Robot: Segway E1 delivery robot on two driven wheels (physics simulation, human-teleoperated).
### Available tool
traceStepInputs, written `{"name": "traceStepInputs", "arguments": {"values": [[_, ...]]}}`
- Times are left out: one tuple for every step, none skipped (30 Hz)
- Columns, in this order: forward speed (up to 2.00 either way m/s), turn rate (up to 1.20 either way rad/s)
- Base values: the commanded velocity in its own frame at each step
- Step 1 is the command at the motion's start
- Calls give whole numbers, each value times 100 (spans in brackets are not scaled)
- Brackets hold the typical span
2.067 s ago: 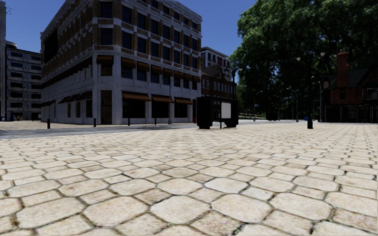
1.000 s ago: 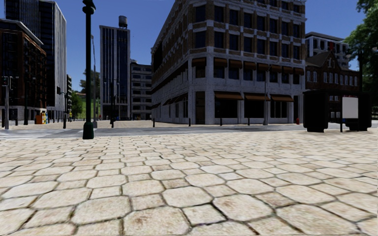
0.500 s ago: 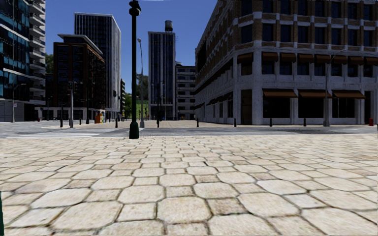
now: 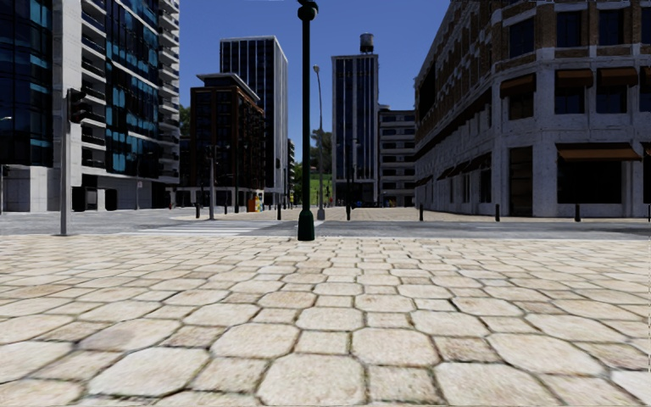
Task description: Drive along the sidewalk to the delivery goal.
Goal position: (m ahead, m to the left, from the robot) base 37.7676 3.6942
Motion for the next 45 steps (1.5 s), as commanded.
{"name": "traceStepInputs", "arguments": {"values": [[115,57],[115,57],[115,57],[115,57],[115,57],[115,57],[115,57],[115,57],[115,57],[115,57],[115,57],[115,57],[115,57],[115,57],[115,57],[115,57],[115,57],[115,57],[115,57],[115,57],[115,57],[115,57],[115,57],[115,57],[115,57],[115,57],[115,57],[116,57],[118,57],[119,57],[119,55],[119,0],[119,0],[119,0],[119,0],[119,0],[119,0],[120,0],[120,0],[122,0],[126,0],[129,0],[130,0],[130,0],[131,0]]}}
